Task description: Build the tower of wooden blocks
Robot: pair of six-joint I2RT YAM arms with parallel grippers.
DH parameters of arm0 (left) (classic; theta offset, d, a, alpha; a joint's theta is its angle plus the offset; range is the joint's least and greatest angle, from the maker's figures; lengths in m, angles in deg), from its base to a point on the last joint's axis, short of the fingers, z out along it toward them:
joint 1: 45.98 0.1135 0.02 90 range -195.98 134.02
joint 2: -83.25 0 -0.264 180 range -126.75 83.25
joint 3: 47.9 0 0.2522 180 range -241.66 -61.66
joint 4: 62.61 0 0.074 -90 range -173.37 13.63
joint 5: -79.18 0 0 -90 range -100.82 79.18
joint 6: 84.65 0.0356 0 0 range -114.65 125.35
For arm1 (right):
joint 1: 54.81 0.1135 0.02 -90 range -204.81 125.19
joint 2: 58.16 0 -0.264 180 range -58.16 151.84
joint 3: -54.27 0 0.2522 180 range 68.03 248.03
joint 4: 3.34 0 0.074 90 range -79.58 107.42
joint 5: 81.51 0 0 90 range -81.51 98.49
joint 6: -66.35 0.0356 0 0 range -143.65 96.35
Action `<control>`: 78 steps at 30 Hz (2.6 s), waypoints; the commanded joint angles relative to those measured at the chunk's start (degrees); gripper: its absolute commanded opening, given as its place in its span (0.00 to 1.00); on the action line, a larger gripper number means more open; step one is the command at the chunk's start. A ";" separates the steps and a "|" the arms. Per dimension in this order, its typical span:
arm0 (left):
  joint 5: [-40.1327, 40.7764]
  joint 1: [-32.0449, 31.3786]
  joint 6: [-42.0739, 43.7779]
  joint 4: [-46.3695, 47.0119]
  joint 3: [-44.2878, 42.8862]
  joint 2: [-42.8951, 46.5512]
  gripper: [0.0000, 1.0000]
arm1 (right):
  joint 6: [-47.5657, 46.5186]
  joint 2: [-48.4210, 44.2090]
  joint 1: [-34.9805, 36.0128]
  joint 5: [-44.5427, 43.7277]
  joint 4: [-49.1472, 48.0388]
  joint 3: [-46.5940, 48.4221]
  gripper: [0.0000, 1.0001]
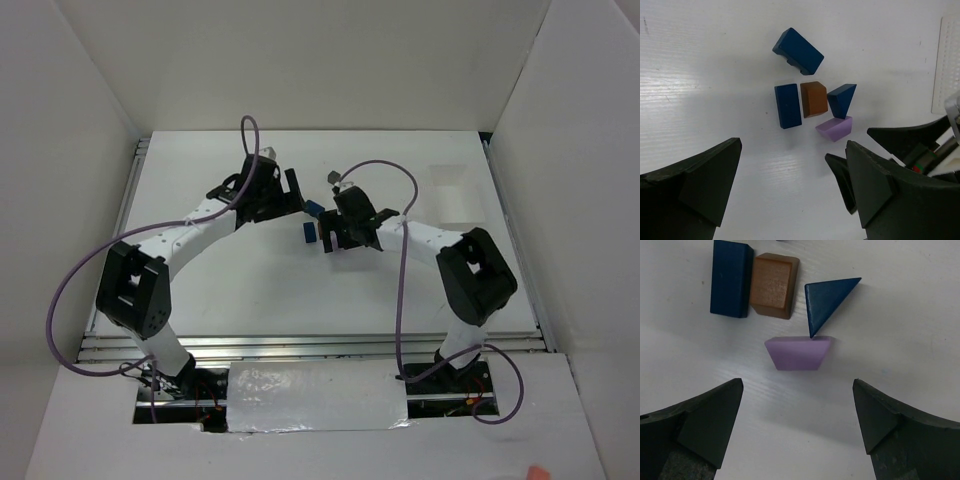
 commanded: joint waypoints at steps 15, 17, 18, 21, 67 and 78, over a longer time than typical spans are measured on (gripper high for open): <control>-0.79 7.54 4.20 4.40 6.38 5.48 0.99 | -0.81 13.05 1.02 -4.98 6.76 13.00 0.82; -0.44 7.63 4.29 4.23 6.46 5.74 0.99 | -0.63 13.23 1.11 -5.42 7.03 13.35 0.78; -0.35 7.80 4.38 4.22 6.46 5.91 0.99 | -0.55 13.41 1.20 -5.43 6.86 13.35 0.73; -0.26 7.98 4.29 4.49 6.99 6.53 0.99 | -0.02 13.85 1.38 -4.99 7.20 13.79 0.61; 7.38 18.44 8.77 -2.45 22.37 38.08 0.99 | -41.59 30.72 6.74 -16.94 64.17 38.75 0.39; 6.86 19.32 8.77 -1.75 23.52 39.05 0.99 | -40.18 34.50 6.74 -16.06 63.46 39.45 0.45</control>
